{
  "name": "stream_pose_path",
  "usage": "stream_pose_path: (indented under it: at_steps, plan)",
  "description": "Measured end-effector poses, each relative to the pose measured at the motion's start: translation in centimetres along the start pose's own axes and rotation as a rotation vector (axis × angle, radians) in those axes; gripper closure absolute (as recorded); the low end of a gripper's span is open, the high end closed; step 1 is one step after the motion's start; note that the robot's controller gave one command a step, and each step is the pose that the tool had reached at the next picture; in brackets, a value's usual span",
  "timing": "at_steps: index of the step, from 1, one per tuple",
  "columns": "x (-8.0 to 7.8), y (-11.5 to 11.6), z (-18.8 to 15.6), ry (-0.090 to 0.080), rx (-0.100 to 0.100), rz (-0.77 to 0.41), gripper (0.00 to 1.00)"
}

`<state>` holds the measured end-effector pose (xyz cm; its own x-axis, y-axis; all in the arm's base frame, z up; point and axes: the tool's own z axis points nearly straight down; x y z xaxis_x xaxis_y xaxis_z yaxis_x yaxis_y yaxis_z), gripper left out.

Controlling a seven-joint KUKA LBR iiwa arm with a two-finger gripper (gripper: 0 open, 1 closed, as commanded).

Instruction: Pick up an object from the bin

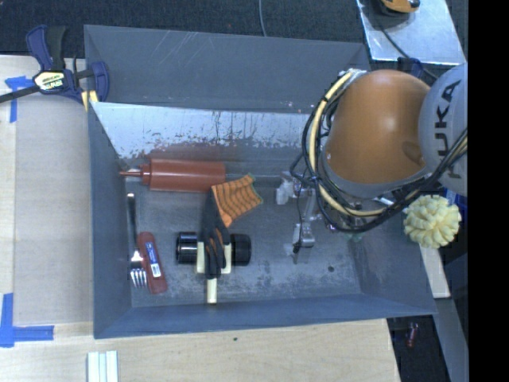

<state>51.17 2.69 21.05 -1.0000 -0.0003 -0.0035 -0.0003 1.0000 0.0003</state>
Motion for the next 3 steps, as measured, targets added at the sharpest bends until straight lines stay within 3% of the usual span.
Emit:
stream_pose_path:
  at_steps: [1,2,3]
  plan:
    - [0.8,3.8,4.6,-0.003,0.000,-0.117,0.00]
    - [2.7,4.8,14.0,-0.010,0.002,-0.191,0.00]
    - [2.1,8.1,14.0,-0.014,-0.001,-0.374,1.00]
